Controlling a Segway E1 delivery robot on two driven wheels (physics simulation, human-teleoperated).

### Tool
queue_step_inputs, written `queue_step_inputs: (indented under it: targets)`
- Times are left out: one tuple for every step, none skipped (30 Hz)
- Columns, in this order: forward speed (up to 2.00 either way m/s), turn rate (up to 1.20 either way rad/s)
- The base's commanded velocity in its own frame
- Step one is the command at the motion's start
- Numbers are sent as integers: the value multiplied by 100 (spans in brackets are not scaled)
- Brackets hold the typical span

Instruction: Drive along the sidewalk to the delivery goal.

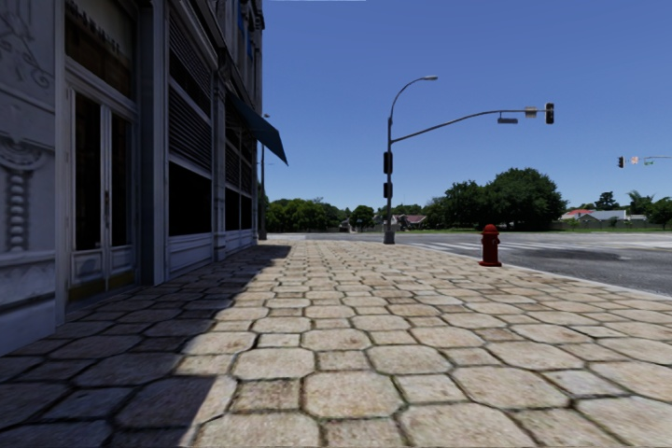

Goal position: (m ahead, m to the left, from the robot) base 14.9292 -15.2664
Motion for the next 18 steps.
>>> queue_step_inputs:
  targets:
    - [200, 0]
    - [200, 0]
    - [200, 0]
    - [200, 0]
    - [200, 0]
    - [200, 0]
    - [200, 0]
    - [200, 0]
    - [200, 0]
    - [200, 0]
    - [200, 0]
    - [200, 0]
    - [200, 0]
    - [200, 0]
    - [200, 0]
    - [200, 0]
    - [200, 0]
    - [200, 0]
